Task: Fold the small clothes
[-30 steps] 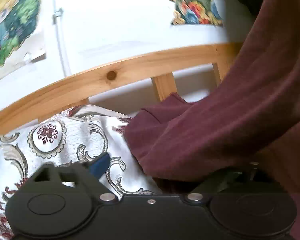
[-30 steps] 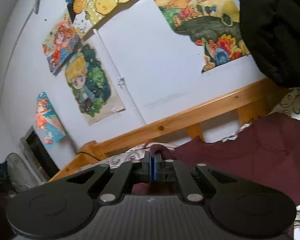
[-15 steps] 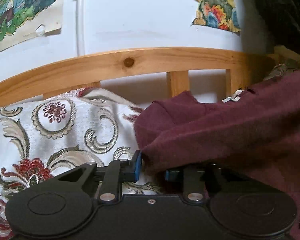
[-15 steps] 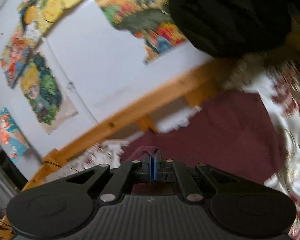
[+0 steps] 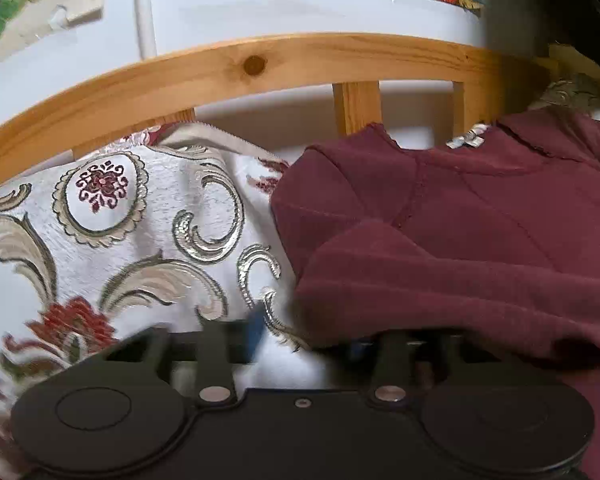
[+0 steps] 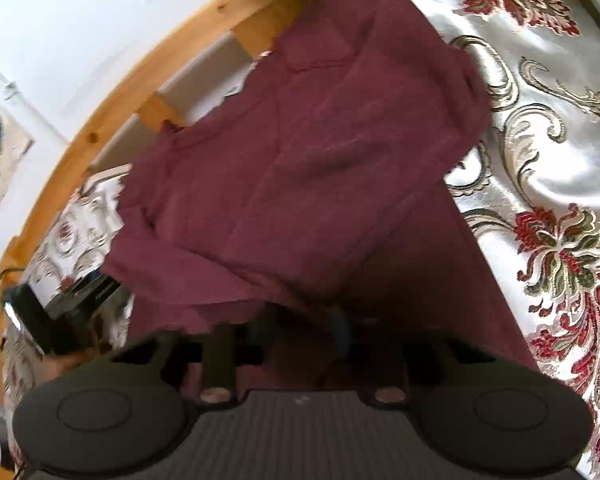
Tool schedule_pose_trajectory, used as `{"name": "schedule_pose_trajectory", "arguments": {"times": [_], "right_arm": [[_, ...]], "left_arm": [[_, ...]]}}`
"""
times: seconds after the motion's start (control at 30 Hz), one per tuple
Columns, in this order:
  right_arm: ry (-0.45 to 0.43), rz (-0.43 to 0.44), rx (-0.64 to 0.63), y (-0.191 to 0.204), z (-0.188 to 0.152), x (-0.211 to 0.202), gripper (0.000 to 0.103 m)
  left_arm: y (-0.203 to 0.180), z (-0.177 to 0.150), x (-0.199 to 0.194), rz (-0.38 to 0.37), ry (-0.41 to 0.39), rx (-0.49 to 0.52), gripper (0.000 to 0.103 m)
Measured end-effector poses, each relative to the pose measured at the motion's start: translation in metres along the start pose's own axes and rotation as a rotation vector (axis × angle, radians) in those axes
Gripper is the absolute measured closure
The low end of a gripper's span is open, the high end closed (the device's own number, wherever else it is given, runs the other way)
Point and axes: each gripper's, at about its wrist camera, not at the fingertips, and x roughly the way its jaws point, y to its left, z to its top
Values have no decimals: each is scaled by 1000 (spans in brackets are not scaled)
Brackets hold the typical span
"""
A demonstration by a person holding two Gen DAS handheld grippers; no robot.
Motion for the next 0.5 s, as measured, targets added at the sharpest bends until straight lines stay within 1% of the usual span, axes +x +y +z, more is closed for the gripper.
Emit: {"name": "schedule_pose_trajectory", "arguments": {"times": [0.03, 0.07, 0.1, 0.17, 0.2, 0.23, 0.27, 0.3, 0.33, 0.37, 0.4, 0.47, 0.5], "right_arm": [[5, 11, -14, 1, -3, -2, 33], [14, 12, -27, 1, -6, -2, 31], [34, 3, -46, 2, -8, 0, 31], [54, -41, -88, 7, -12, 5, 31], [52, -63, -116, 9, -15, 9, 35], [44, -65, -132, 11, -16, 11, 39], [39, -58, -133, 11, -17, 12, 53], [40, -45, -126, 10, -17, 13, 81], [40, -23, -125, 10, -16, 12, 95], [24, -34, -149, 13, -14, 8, 97], [-5, -56, -223, 21, -13, 0, 97], [-84, -95, -397, 42, -13, -17, 97], [-141, -148, -505, 53, -16, -28, 98]], "left_arm": [[6, 4, -2, -60, 48, 15, 0], [10, 5, -7, -113, 60, 30, 3], [13, 6, -12, -133, 52, 35, 2], [15, 9, -18, -137, 41, 13, 1], [16, 9, -21, -160, 41, 8, 1], [17, 10, -24, -187, 34, 3, 1], [17, 11, -26, -205, 29, -5, 1], [18, 12, -29, -221, 25, -14, 1], [19, 13, -30, -232, 19, -16, 1], [20, 14, -33, -242, 10, -14, 1], [21, 16, -36, -249, 4, -14, 1], [27, 19, -44, -270, -27, -37, 1], [30, 20, -46, -282, -46, -60, 1]]}}
